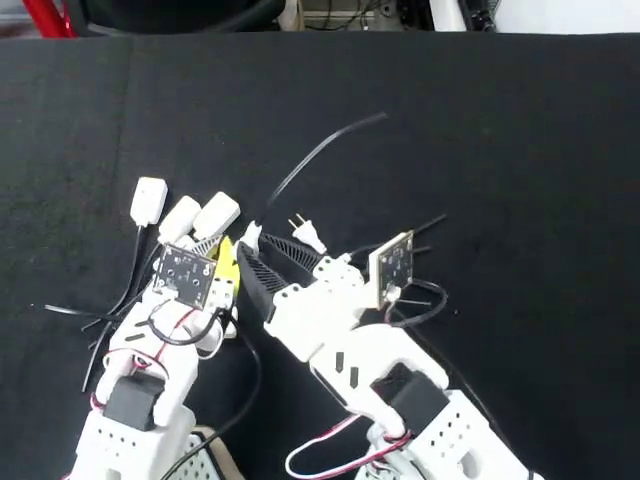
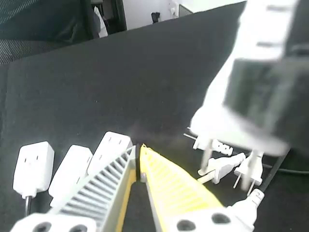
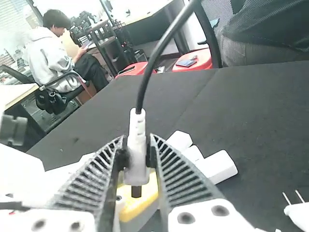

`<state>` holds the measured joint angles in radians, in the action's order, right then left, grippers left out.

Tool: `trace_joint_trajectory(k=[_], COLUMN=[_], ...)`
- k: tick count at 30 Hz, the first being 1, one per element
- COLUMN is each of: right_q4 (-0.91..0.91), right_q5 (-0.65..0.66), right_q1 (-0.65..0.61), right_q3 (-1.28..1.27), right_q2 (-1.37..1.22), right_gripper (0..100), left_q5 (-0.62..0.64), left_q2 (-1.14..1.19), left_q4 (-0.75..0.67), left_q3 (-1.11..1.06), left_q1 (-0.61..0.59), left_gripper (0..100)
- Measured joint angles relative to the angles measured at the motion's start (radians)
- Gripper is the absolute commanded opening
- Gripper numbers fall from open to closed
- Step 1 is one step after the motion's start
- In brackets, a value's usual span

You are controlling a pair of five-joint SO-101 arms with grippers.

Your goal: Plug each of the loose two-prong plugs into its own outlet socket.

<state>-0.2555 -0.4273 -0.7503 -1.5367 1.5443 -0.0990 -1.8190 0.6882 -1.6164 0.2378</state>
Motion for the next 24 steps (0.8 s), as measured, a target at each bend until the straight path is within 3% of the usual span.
trace_joint_trajectory(k=[13,24], right_q4=[-0.244,-0.272], right_q5=[-0.008,0.028], right_q1=[-0.071,-0.041], right_q3=[0.021,0.020], right_q2=[0.014,0.002], right_gripper=[1.1,1.1], left_q5=[0.009,-0.034], left_q2=[0.003,0.002], left_q4=[-0.051,-0.021], left_q3=[0.012,0.014], left_q1=[-0.071,-0.069], left_gripper=[3,3])
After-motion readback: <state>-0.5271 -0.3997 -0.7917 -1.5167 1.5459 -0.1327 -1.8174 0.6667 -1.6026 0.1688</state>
